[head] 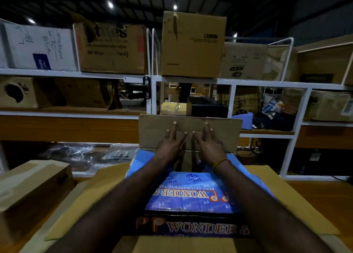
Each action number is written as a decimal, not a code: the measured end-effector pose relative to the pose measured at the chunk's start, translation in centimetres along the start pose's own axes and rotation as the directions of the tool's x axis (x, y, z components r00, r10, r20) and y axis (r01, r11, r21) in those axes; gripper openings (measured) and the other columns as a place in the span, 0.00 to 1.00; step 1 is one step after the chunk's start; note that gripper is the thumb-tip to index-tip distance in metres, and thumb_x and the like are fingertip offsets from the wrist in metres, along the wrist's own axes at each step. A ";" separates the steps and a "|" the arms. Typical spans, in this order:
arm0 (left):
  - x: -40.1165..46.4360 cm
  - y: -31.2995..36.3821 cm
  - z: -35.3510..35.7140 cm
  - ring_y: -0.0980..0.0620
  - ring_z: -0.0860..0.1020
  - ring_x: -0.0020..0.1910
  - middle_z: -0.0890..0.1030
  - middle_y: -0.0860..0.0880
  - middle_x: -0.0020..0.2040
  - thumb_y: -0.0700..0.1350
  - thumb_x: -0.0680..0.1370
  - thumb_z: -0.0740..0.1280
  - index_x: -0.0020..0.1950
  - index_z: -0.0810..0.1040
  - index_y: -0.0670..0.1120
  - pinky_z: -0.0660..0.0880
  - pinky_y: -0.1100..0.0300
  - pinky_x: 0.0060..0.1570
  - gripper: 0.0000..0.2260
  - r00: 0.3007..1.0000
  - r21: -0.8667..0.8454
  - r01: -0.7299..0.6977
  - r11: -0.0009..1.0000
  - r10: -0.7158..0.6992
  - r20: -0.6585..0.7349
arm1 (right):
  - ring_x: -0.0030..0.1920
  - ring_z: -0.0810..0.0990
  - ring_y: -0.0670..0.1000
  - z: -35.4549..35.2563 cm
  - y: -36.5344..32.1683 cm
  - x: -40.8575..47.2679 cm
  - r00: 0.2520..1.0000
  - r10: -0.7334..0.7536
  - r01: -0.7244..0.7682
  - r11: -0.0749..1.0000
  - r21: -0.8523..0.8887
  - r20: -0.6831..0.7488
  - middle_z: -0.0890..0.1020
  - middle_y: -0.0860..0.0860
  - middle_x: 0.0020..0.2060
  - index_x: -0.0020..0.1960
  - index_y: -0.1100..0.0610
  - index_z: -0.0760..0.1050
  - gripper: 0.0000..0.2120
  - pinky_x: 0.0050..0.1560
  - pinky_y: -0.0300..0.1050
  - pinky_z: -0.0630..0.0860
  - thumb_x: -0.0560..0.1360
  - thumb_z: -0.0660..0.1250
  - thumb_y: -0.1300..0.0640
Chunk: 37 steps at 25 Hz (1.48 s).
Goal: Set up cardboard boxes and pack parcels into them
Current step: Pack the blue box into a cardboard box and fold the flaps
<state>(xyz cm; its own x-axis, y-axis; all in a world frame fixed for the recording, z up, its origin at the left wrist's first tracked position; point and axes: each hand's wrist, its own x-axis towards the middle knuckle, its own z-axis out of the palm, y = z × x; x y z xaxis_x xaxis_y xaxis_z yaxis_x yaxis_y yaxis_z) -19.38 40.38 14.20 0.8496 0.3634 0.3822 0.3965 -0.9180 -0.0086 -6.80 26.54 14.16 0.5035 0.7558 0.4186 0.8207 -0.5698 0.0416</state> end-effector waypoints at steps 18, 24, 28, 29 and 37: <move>2.1 -1.9 4.1 0.33 0.66 0.71 0.63 0.41 0.75 0.44 0.79 0.66 0.76 0.64 0.53 0.69 0.31 0.63 0.26 0.931 -0.061 0.123 0.990 -0.094 0.354 | 0.71 0.66 0.63 5.3 1.0 1.3 0.948 0.071 -0.103 0.991 0.087 0.310 0.66 0.60 0.72 0.77 0.48 0.60 0.31 0.64 0.59 0.72 0.77 0.66 0.53; -0.7 0.4 0.9 0.36 0.66 0.72 0.64 0.40 0.75 0.45 0.79 0.67 0.75 0.68 0.50 0.72 0.42 0.61 0.24 0.948 -0.009 0.136 0.991 -0.127 0.293 | 0.69 0.70 0.62 2.9 0.2 -1.1 0.967 0.054 -0.107 0.973 0.204 0.250 0.64 0.59 0.73 0.76 0.50 0.65 0.27 0.65 0.55 0.73 0.78 0.67 0.52; -3.7 1.7 -0.5 0.43 0.80 0.52 0.83 0.44 0.56 0.50 0.78 0.66 0.58 0.82 0.47 0.74 0.56 0.43 0.13 0.988 -0.135 0.094 0.986 -0.077 0.131 | 0.52 0.81 0.55 -0.3 -0.7 -4.0 0.978 -0.001 -0.069 0.944 0.323 0.209 0.83 0.54 0.53 0.58 0.52 0.81 0.16 0.53 0.51 0.78 0.79 0.65 0.44; -4.7 2.0 -0.9 0.44 0.80 0.48 0.84 0.45 0.52 0.51 0.78 0.66 0.54 0.83 0.47 0.72 0.57 0.39 0.12 0.989 -0.167 0.099 0.981 -0.079 0.124 | 0.48 0.81 0.53 -1.1 -0.9 -5.0 0.974 -0.030 -0.046 0.945 0.324 0.225 0.84 0.52 0.48 0.53 0.53 0.82 0.16 0.50 0.52 0.78 0.78 0.65 0.42; -10.7 4.4 -8.3 0.42 0.78 0.56 0.80 0.44 0.57 0.44 0.77 0.69 0.58 0.82 0.49 0.76 0.52 0.50 0.10 0.998 -0.189 0.043 0.981 -0.049 -0.028 | 0.59 0.78 0.56 -8.1 -1.9 -10.0 0.994 -0.104 0.089 0.957 0.277 0.041 0.81 0.53 0.60 0.64 0.51 0.78 0.21 0.55 0.47 0.73 0.75 0.72 0.46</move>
<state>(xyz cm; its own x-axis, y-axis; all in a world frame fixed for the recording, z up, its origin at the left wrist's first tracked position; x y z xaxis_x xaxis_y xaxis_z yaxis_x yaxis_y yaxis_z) -29.65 31.12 17.73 0.8189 0.4037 0.4078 0.3601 -0.9149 0.1827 -15.57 17.45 17.20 0.4259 0.8236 0.3746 0.9048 -0.3887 -0.1741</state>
